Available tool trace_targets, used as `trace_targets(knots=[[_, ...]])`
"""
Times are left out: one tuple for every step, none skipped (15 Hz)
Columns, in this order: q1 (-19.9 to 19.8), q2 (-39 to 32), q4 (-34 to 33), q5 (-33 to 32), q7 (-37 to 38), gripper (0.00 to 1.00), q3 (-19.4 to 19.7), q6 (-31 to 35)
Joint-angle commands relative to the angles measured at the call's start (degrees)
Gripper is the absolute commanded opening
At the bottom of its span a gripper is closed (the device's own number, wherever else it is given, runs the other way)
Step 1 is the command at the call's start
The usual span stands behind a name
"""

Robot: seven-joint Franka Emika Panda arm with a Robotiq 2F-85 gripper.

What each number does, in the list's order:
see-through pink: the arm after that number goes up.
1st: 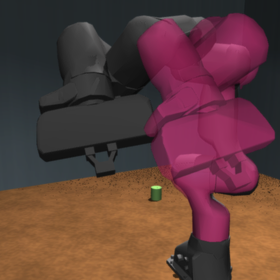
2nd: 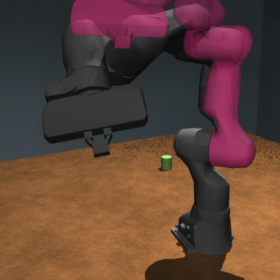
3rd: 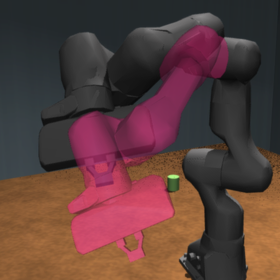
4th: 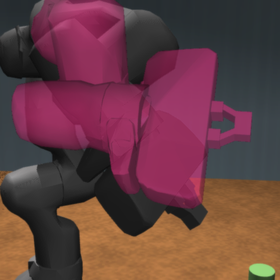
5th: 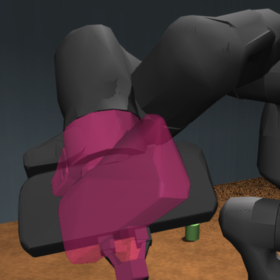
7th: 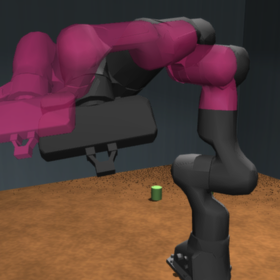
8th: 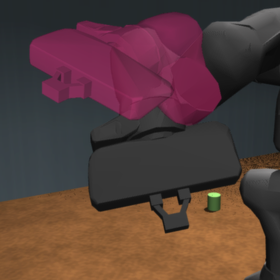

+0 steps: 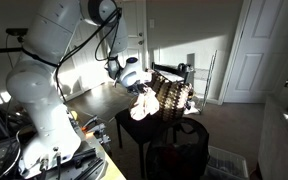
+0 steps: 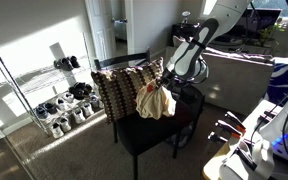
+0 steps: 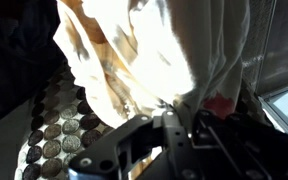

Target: Put the cloth in the laundry bag

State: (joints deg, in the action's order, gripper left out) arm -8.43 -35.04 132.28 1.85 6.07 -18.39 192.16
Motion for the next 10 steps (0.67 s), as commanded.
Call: trace_targets(knots=[[2.70,9.13,13.18,4.06,3.93,0.03,4.84,11.09],[2.83,13.01,12.12,4.92,4.91,0.03,5.75,6.33],[3.97,14.25,14.17,6.22,5.43,0.03,7.56,7.30],[5.62,16.02,15.10,7.94,5.64,0.03,9.69,7.08],[7.34,17.85,15.83,9.87,5.70,0.03,11.78,6.89],[9.84,17.40,13.95,12.44,4.84,0.03,15.12,6.75],[11.40,17.88,13.81,15.38,3.69,0.03,16.80,6.65],[12.97,17.78,13.29,17.16,3.59,0.03,18.72,6.41],[14.24,16.95,12.45,18.68,3.69,0.03,20.25,6.27],[15.18,16.03,11.79,19.82,3.88,0.03,21.51,6.20]])
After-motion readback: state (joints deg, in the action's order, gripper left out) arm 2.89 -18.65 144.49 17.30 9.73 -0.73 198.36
